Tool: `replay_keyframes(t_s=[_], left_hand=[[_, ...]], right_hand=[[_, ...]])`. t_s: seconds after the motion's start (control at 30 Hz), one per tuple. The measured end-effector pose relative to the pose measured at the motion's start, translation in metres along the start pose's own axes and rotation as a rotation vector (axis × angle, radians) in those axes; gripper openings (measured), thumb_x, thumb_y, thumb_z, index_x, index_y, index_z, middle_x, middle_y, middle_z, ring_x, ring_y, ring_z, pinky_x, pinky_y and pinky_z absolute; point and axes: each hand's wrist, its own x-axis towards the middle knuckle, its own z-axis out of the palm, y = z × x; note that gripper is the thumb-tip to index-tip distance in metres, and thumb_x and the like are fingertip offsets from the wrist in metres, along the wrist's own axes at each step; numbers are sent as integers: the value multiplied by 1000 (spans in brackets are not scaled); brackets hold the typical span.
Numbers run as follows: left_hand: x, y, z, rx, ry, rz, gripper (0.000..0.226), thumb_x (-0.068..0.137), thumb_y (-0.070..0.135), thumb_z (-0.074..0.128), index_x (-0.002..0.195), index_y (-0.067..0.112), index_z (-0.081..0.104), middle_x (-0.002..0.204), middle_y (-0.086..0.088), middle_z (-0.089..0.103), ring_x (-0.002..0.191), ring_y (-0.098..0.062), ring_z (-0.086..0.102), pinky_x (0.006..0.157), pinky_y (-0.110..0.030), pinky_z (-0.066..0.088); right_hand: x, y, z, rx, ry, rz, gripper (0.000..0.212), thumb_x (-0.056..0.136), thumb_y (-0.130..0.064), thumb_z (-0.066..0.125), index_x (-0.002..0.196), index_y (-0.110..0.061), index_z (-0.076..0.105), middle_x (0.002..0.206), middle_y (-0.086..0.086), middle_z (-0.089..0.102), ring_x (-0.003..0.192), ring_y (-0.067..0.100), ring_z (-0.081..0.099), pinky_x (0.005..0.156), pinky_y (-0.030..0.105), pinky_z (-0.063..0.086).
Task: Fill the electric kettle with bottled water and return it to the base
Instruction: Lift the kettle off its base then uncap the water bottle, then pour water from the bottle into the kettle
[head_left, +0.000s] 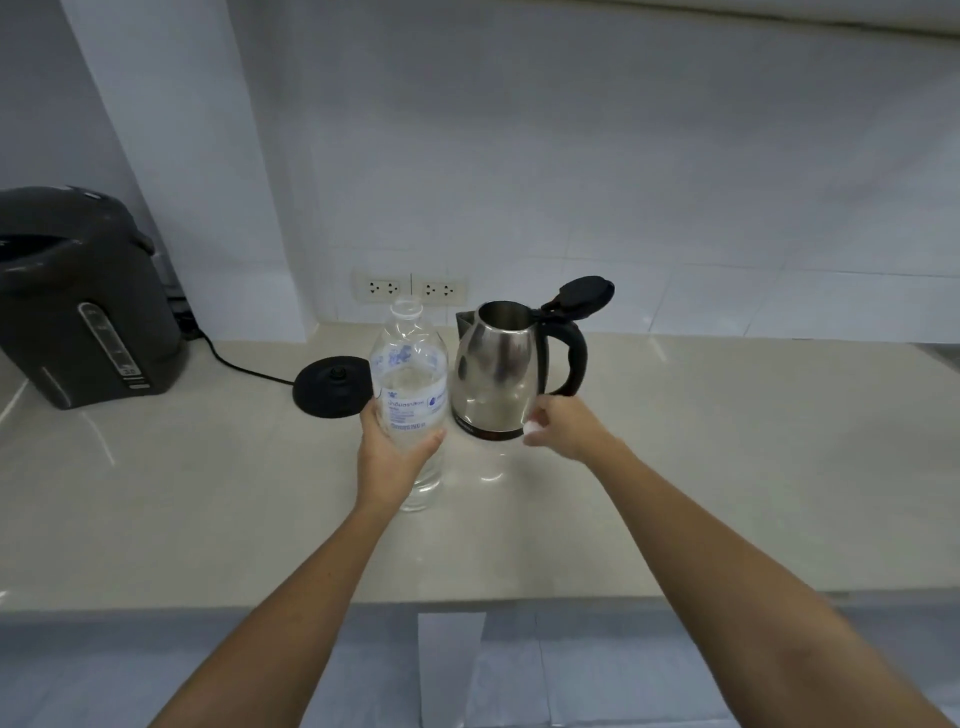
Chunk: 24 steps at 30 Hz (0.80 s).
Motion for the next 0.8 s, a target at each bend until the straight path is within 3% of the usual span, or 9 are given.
replay_keyframes(t_s=[0.13, 0.27, 0.4, 0.6, 0.67, 0.8], left_hand=[[-2, -10, 13, -17, 86, -14, 101, 57, 31, 91, 140, 23, 34, 130, 4, 57, 119, -16, 57, 101, -36, 48], [2, -6, 19, 17, 165, -10, 98, 60, 26, 91, 139, 24, 34, 120, 10, 58, 107, -11, 57, 95, -29, 47], [6, -4, 20, 36, 194, -8, 87, 63, 19, 90, 134, 19, 41, 113, 9, 58, 100, -9, 57, 87, -22, 44], [15, -3, 17, 58, 193, -3, 79, 62, 20, 90, 127, 18, 45, 108, 7, 62, 99, -12, 61, 87, -22, 47], [20, 0, 19, 63, 193, 7, 78, 61, 20, 90, 126, 18, 46, 107, 6, 63, 99, -13, 62, 87, -24, 48], [35, 13, 21, 138, 158, 32, 74, 62, 21, 89, 123, 19, 47, 105, 7, 63, 97, -13, 62, 83, -24, 48]], right_hand=[[-3, 49, 45, 30, -65, 135, 31, 78, -23, 76, 102, -10, 62, 112, 12, 59, 95, 27, 60, 79, 32, 51], [7, 67, 63, 4, -80, 114, 19, 82, -20, 66, 97, -12, 59, 114, 14, 59, 100, 29, 59, 79, 31, 50], [17, 77, 69, -44, -149, 86, 26, 79, -28, 72, 91, -18, 52, 116, 11, 57, 104, 27, 57, 78, 28, 46], [21, 70, 54, -95, -192, 50, 55, 79, -46, 68, 122, -16, 53, 119, 3, 51, 112, 24, 54, 91, 36, 46], [26, 53, 35, -99, -134, -27, 40, 86, -40, 59, 119, -18, 55, 116, 1, 56, 108, 23, 57, 90, 37, 48], [33, 8, -20, -105, 14, -276, 15, 91, -23, 50, 95, -16, 63, 89, 3, 68, 85, 24, 64, 78, 42, 55]])
